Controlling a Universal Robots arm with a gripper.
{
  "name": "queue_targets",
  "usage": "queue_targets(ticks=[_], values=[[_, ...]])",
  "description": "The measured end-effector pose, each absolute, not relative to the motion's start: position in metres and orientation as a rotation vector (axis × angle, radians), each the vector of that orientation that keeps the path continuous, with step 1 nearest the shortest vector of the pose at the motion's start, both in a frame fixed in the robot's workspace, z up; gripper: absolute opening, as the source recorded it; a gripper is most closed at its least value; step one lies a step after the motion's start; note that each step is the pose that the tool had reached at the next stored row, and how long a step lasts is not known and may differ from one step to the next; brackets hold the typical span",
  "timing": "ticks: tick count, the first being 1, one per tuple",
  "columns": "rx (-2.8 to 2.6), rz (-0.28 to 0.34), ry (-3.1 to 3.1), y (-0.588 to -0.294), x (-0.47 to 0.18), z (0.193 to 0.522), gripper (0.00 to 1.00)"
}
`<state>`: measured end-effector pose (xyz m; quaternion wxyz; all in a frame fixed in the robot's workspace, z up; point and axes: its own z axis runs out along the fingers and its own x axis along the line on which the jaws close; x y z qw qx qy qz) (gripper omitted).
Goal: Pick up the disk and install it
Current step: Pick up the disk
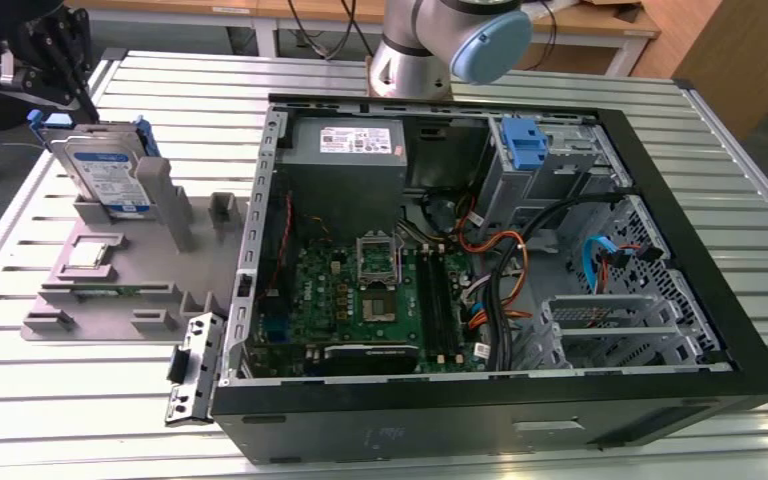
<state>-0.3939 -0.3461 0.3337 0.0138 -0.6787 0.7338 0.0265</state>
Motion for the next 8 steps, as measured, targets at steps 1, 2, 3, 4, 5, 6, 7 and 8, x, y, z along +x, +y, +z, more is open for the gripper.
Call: queue_targets(ticks=[1,2,3,4,5,6,7,8], values=[[-2.114,0.082,2.285,-0.3461,-0.3939,0.3338,0.11],[-2.114,0.082,2.285,-0.3461,-0.3939,0.3338,0.11],[-2.114,0.082,2.285,-0.3461,-0.3939,0.3338,0.17],[-2.114,0.082,2.285,-0.3461,-0.3939,0.3338,0.23],[-2.114,0.082,2.285,-0.3461,-0.3939,0.3338,0.29],[-2.114,0.083,2.285,-0.3461,-0.3939,0.3338,0.29],[-2.114,0.083,2.285,-0.3461,-0.3939,0.3338,0.35],[-2.114,0.082,2.285,-0.3461,-0.3939,0.3338,0.35]])
